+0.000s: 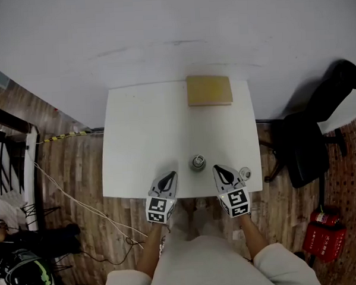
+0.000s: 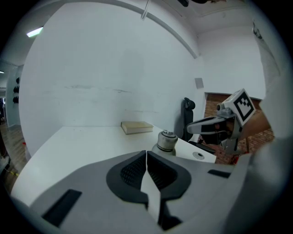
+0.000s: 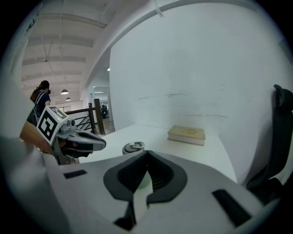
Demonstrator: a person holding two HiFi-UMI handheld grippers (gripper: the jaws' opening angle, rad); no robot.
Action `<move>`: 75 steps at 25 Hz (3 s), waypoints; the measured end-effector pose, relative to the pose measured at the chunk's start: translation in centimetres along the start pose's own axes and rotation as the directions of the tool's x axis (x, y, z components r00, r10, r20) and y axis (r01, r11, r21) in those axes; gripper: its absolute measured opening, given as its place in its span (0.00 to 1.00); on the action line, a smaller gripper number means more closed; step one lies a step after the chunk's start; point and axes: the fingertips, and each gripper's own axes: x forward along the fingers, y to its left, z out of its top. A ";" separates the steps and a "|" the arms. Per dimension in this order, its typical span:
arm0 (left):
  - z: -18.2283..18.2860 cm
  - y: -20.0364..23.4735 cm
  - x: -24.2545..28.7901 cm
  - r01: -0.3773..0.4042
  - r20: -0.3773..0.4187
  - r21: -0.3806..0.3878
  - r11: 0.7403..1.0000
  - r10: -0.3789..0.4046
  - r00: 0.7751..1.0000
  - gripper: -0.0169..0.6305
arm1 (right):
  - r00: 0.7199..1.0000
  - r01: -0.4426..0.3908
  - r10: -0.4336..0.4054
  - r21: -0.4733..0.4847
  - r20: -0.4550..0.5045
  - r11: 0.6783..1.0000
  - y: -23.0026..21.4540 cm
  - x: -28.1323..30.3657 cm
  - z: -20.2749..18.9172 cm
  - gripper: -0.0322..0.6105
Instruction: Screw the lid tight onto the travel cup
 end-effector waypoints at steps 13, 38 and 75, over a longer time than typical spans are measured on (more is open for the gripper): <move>-3.4 -1.4 3.2 0.255 -0.008 0.083 0.963 -0.255 0.967 0.21 | 0.999 -0.037 0.037 -0.011 0.005 0.999 1.7 1.3 -1.6 0.05; -3.1 -5.5 9.8 0.396 0.007 0.201 0.896 -0.405 0.914 0.55 | 0.965 -0.251 0.258 -0.116 0.043 0.961 3.9 5.5 -1.0 0.46; -3.2 -5.5 10.1 0.384 0.034 0.199 0.902 -0.398 0.917 0.53 | 0.976 0.198 -0.198 0.010 0.095 0.980 3.7 6.7 -0.7 0.42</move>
